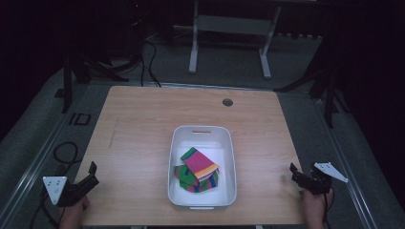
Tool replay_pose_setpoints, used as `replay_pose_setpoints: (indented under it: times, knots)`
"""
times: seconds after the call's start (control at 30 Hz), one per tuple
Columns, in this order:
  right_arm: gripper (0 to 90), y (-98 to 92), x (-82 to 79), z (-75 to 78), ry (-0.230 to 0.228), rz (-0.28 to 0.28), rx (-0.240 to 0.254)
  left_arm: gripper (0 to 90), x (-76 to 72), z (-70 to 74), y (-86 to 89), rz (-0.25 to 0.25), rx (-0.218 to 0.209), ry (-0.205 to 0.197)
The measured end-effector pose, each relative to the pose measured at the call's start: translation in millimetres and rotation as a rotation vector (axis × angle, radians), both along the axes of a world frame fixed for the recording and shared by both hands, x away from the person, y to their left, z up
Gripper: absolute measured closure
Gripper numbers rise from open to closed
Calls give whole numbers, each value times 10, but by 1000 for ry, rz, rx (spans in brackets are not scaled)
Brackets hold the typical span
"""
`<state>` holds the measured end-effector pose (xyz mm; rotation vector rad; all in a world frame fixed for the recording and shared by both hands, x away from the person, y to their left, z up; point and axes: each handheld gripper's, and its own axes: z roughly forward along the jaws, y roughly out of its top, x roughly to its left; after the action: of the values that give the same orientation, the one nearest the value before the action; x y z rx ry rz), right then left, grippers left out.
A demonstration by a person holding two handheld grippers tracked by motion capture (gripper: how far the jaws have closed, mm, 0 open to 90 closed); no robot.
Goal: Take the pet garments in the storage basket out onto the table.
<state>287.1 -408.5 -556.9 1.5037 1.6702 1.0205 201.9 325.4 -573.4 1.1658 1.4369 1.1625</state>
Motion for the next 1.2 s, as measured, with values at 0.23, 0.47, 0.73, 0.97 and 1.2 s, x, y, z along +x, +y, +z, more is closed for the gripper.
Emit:
replay_pose_setpoints:
  times: [0.23,0.47,0.73,0.97,1.2]
  knots:
    - [132,13,39,-6,45,45,-7,18,-1,-1,-5,-1,3,-3]
    - [138,-12,73,-15,100,68,44,19,-2,-1,-3,-2,4,-2]
    - [129,10,120,-37,193,226,73,19,-6,-1,5,-3,1,-4]
    - [128,155,121,-4,220,346,34,18,-6,-2,5,2,-7,-9]
    - [129,299,144,34,256,453,1,18,-7,-2,10,-2,-9,-9]
